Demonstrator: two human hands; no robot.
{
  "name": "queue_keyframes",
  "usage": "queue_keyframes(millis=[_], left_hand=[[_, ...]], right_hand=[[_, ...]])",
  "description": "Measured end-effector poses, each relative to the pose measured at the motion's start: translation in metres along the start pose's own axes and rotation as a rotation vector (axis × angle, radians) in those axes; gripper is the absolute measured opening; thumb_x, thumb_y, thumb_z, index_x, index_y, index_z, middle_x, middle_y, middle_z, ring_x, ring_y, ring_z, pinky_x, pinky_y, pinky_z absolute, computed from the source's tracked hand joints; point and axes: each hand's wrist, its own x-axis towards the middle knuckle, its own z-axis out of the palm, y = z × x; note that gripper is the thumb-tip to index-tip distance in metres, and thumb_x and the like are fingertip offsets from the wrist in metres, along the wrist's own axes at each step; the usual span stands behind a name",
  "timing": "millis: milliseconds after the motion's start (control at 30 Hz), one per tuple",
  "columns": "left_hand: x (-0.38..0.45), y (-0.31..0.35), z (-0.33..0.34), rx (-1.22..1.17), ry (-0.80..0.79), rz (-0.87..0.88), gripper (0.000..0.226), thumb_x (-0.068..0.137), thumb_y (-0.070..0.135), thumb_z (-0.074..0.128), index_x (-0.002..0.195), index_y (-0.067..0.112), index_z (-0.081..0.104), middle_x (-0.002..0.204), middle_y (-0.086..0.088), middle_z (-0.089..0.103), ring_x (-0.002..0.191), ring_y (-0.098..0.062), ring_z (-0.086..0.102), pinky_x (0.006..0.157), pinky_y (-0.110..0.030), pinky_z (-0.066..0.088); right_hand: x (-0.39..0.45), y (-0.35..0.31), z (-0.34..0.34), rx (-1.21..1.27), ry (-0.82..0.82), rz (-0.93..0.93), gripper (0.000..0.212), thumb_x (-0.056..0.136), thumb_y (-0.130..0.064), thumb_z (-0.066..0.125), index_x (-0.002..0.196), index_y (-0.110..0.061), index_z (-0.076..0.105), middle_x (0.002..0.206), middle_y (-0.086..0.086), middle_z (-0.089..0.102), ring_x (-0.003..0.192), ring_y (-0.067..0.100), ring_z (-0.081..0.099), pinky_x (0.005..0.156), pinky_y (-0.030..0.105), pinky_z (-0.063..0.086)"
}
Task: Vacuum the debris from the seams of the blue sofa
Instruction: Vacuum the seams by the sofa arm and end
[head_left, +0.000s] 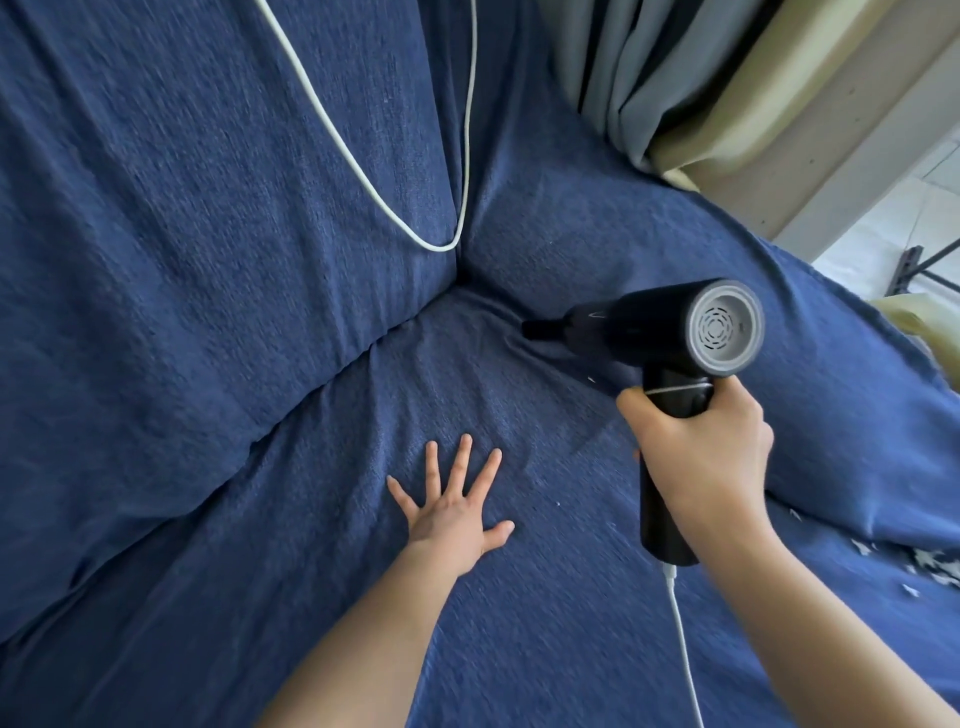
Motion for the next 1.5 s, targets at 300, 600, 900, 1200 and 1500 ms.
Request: queue_keyframes(millis=[300,600,900,1200,1500], left_hand=[[-0.020,0.004,-0.003,0.046,-0.018,-0.005,0.074,0.094,0.067,0.020,0.147,0.040,-0.025,0.154,0.007,-0.037,0.142,-0.032,-0.031,0.108,-0.073,-0.003],[-0.020,0.003,-0.014,0.073,-0.060,0.008,0.074,0.095,0.065,0.029,0.149,0.042,-0.016,0.158,0.009,-0.027,0.146,-0.031,-0.021,0.109,-0.072,0.011],[-0.021,0.009,-0.012,0.054,-0.032,0.003,0.072,0.098,0.058,0.030,0.151,0.037,-0.014,0.158,0.007,-0.027,0.145,-0.034,-0.022,0.109,-0.072,0.010],[-0.027,0.070,0.001,0.009,0.022,0.181,0.064,0.102,0.042,0.029,0.152,0.036,-0.010,0.158,0.018,-0.023,0.146,-0.028,-0.021,0.111,-0.071,0.006],[-0.023,0.080,0.000,0.060,-0.045,0.125,0.069,0.100,0.050,0.031,0.152,0.036,-0.013,0.157,0.016,-0.025,0.146,-0.032,-0.022,0.108,-0.073,0.008]], right_hand=[[-0.037,0.037,-0.069,-0.027,0.102,0.044,0.022,0.070,-0.031,0.072,0.075,-0.014,0.058,0.069,0.009,0.068,0.077,0.034,0.066,0.066,0.036,0.050],[-0.023,0.054,-0.054,-0.038,0.131,0.126,0.024,0.073,-0.030,0.073,0.084,-0.016,0.057,0.075,0.003,0.065,0.084,0.032,0.059,0.074,0.037,0.045],[-0.032,0.062,-0.077,-0.043,0.131,0.129,0.025,0.073,-0.029,0.074,0.078,-0.015,0.054,0.070,0.002,0.062,0.076,0.026,0.056,0.068,0.035,0.041],[-0.047,0.090,-0.121,-0.065,0.174,0.184,0.021,0.075,-0.023,0.074,0.075,-0.010,0.057,0.064,0.002,0.060,0.065,0.011,0.053,0.057,0.030,0.040],[-0.043,0.099,-0.115,-0.045,0.168,0.182,0.022,0.073,-0.027,0.074,0.076,-0.016,0.055,0.063,-0.004,0.059,0.067,0.010,0.055,0.062,0.035,0.039]])
